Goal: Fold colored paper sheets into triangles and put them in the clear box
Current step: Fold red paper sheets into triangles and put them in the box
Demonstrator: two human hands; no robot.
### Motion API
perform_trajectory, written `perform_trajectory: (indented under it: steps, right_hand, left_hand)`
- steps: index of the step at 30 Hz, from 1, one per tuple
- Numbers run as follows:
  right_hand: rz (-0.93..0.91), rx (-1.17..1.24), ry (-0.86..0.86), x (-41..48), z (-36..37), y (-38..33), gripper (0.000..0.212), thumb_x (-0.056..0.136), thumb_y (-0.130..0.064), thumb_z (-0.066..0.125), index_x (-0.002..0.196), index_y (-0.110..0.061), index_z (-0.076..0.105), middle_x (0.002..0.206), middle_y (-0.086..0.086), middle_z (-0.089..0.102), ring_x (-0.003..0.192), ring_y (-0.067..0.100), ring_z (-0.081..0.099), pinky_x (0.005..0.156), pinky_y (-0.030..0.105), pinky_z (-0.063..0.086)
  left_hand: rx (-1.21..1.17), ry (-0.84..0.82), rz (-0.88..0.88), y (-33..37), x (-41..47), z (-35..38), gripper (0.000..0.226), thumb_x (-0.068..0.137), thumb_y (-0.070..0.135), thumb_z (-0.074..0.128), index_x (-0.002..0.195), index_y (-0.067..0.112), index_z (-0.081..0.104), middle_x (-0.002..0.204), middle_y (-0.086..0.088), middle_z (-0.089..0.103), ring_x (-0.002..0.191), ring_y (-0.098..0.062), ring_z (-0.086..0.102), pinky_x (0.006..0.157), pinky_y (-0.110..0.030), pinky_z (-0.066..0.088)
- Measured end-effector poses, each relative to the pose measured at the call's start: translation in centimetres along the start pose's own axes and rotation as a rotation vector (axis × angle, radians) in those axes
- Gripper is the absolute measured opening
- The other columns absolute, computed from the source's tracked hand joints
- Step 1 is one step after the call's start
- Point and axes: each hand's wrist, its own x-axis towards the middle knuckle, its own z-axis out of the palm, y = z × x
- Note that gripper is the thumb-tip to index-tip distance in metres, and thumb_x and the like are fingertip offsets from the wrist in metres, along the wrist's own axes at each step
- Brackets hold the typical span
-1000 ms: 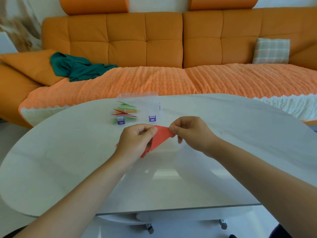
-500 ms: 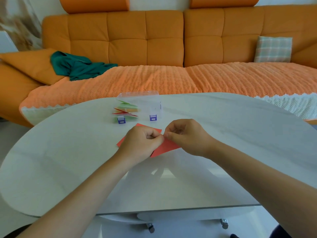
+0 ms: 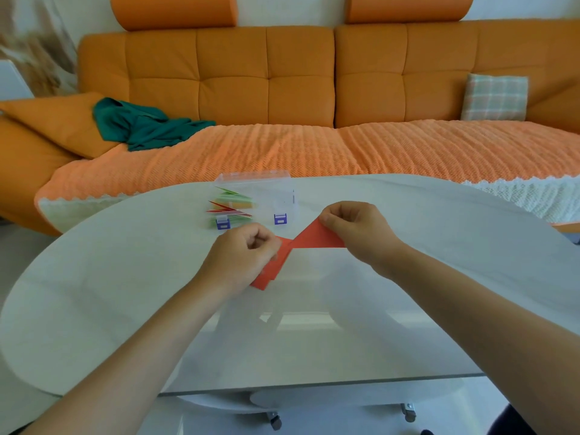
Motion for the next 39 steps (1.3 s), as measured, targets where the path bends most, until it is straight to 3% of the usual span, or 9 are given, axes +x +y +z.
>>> perform_trajectory:
  steps: [4,10,12,18,21,24,27,32,39]
  right_hand:
    - [-0.020,0.041,-0.066,-0.3,1.8,-0.3,0.017,0.096,-0.024,0.065,0.081,-0.018,0.072,0.073,-0.006,0.066,0.061,0.005,0.054,0.058,0.019,0.044]
    - [-0.030,0.013,-0.144,0.3,3.4,-1.1,0.012,0.092,-0.021,0.069,0.086,-0.013,0.075,0.071,-0.002,0.068,0.060,0.008,0.057,0.056,0.017,0.046]
    - [-0.028,-0.013,-0.146,0.6,3.6,-1.4,0.011,0.092,-0.020,0.070,0.086,-0.011,0.075,0.067,-0.003,0.067,0.059,0.008,0.057,0.056,0.017,0.045]
    - [0.014,-0.069,0.016,2.4,4.8,-2.3,0.016,0.095,-0.022,0.067,0.086,-0.011,0.074,0.055,-0.010,0.058,0.040,-0.002,0.046,0.040,0.011,0.034]
    - [0.014,-0.076,0.067,3.9,5.9,-2.8,0.016,0.095,-0.022,0.066,0.087,-0.012,0.075,0.057,-0.010,0.059,0.041,-0.002,0.047,0.039,0.011,0.035]
    - [0.011,-0.077,0.090,6.1,7.6,-3.6,0.015,0.095,-0.023,0.066,0.086,-0.016,0.074,0.059,-0.009,0.061,0.044,-0.001,0.050,0.039,0.011,0.036]
    - [0.017,-0.104,0.075,8.9,9.6,-4.5,0.014,0.095,-0.024,0.067,0.087,-0.015,0.074,0.060,-0.005,0.060,0.042,0.002,0.049,0.040,0.014,0.037]
    - [0.095,-0.267,-0.049,13.0,13.0,-5.0,0.021,0.093,-0.026,0.070,0.096,-0.006,0.076,0.063,0.002,0.059,0.047,0.010,0.044,0.043,0.019,0.038]
    - [0.092,-0.551,-0.200,15.0,16.0,-3.9,0.036,0.085,-0.030,0.078,0.093,0.004,0.073,0.073,0.007,0.054,0.063,0.018,0.046,0.058,0.028,0.039]
  left_hand:
    - [-0.087,-0.023,0.041,0.1,0.4,0.5,0.020,0.079,0.049,0.069,0.093,0.035,0.072,0.087,0.012,0.071,0.081,-0.009,0.066,0.082,-0.035,0.055]
    - [-0.110,0.119,0.096,-0.2,1.8,-0.7,0.016,0.093,0.021,0.067,0.078,0.019,0.072,0.059,0.009,0.064,0.058,-0.005,0.057,0.070,-0.032,0.048]
    - [-0.046,0.125,0.137,-0.3,2.2,-1.6,0.016,0.093,0.023,0.068,0.077,0.020,0.071,0.057,0.014,0.062,0.057,-0.002,0.055,0.064,-0.024,0.044]
    - [0.314,0.091,0.160,-3.1,3.9,-5.2,0.026,0.093,0.033,0.066,0.070,0.021,0.063,0.065,0.007,0.060,0.062,-0.010,0.053,0.062,-0.030,0.042]
    - [0.376,0.166,0.168,-4.9,5.5,-7.2,0.011,0.096,0.028,0.060,0.097,0.022,0.069,0.097,0.007,0.065,0.095,-0.015,0.059,0.077,-0.030,0.046]
    - [0.569,0.187,0.215,-6.4,7.3,-8.1,0.038,0.099,0.031,0.054,0.136,0.025,0.055,0.135,0.001,0.050,0.129,-0.023,0.038,0.099,-0.042,0.044]
    - [0.617,0.181,0.200,-7.3,8.5,-8.0,0.049,0.100,0.041,0.049,0.148,0.031,0.042,0.150,-0.001,0.036,0.139,-0.024,0.027,0.103,-0.044,0.042]
    - [0.467,0.173,0.101,-8.4,9.4,-7.7,0.051,0.101,0.040,0.048,0.148,0.028,0.036,0.145,-0.005,0.037,0.134,-0.025,0.032,0.102,-0.044,0.040]
    - [0.380,0.096,0.104,-10.2,9.7,-7.6,0.037,0.097,0.034,0.055,0.134,0.032,0.058,0.135,-0.001,0.041,0.119,-0.023,0.051,0.100,-0.042,0.047]
